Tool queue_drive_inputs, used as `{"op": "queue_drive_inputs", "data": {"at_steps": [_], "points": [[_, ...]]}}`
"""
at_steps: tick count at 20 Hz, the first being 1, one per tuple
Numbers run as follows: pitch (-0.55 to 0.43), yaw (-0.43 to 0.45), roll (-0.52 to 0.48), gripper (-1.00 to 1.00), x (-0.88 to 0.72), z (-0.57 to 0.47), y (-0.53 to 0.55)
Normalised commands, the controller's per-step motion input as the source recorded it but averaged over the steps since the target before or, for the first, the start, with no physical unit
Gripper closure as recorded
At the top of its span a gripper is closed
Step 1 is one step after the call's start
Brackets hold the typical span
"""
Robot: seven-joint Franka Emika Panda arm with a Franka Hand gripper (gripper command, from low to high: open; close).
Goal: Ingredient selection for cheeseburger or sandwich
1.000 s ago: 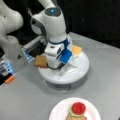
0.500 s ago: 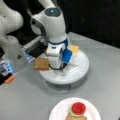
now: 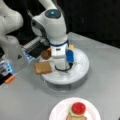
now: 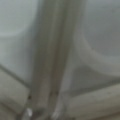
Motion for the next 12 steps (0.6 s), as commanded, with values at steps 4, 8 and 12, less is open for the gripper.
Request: {"op": "queue_drive_inputs", "data": {"at_steps": [4,8,12], "points": [[-0.009,0.371,0.161,-1.00,0.06,-0.17,-0.04],[0.026,0.418,0.149,-1.00,0.08,-0.16,-0.05],[0.050,0.414,0.126,-1.00,0.10,-0.14,-0.07]]}}
